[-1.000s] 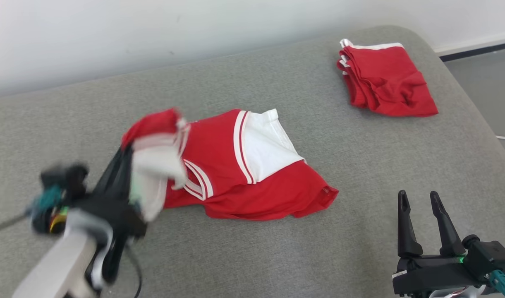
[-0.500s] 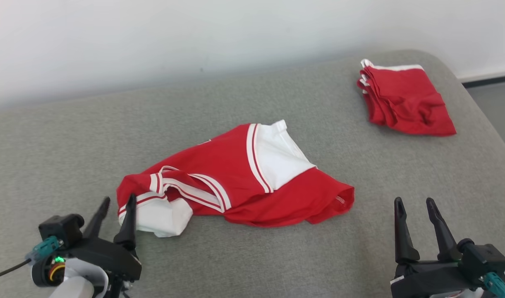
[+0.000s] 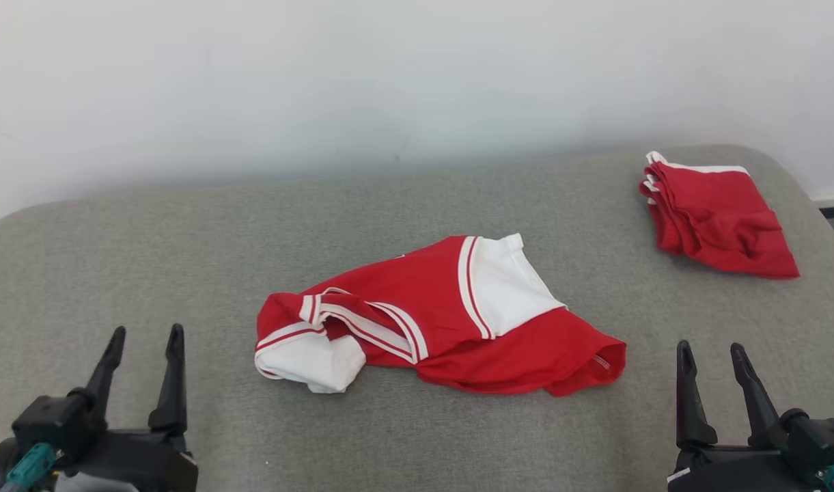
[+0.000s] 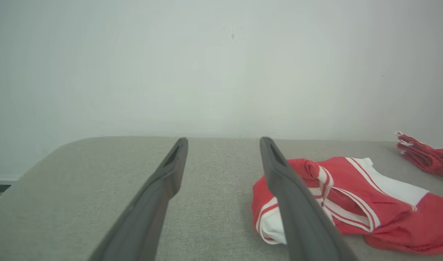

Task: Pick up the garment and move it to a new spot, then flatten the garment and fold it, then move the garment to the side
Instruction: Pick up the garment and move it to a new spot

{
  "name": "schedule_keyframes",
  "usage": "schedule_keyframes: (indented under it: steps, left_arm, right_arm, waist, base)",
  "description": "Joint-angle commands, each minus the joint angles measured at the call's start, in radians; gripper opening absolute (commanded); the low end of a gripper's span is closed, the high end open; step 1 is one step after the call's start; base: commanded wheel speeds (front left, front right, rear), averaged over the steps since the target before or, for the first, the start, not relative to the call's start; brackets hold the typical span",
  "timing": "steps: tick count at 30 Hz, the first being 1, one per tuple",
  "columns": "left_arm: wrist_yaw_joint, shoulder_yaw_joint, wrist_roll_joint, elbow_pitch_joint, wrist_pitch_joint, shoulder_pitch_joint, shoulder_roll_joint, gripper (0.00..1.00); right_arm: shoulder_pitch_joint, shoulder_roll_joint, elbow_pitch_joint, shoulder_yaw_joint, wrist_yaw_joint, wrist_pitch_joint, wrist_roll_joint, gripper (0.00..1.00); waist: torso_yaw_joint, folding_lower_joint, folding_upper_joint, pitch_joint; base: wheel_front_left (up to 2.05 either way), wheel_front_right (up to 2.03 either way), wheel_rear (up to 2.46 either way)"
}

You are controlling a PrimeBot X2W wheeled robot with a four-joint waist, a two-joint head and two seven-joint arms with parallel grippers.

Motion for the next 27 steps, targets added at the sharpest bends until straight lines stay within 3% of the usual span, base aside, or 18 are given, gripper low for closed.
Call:
schedule_keyframes:
  steps: [1,10,27]
  left_arm:
    - [-0.002,0.013,0.03,-0.015,-0.003,0.031,0.006,1.0]
    - [-0.009,0.112,0.133,-0.084,-0.003,0.147,-0.007,1.0]
    - [-0.127,0.256,0.239,-0.08,-0.003,0.243,-0.136,1.0]
  right_arm:
    - [0.012,0.0,-0.006,-0.004,-0.003,0.001,-0.002,1.0]
    - [0.036,0.0,-0.013,-0.016,-0.003,-0.001,0.014,1.0]
    - [0.061,0.0,0.015,0.018,-0.003,-0.021,0.043,1.0]
  waist:
    - [0.029,0.0001,0.0,-0.024]
    - [0.058,0.0001,0.0,-0.043]
    - [0.076,0.0001,0.0,-0.038]
  base:
    - [0.0,0.0,0.0]
    - [0.0,0.0,0.0]
    - [0.0,0.0,0.0]
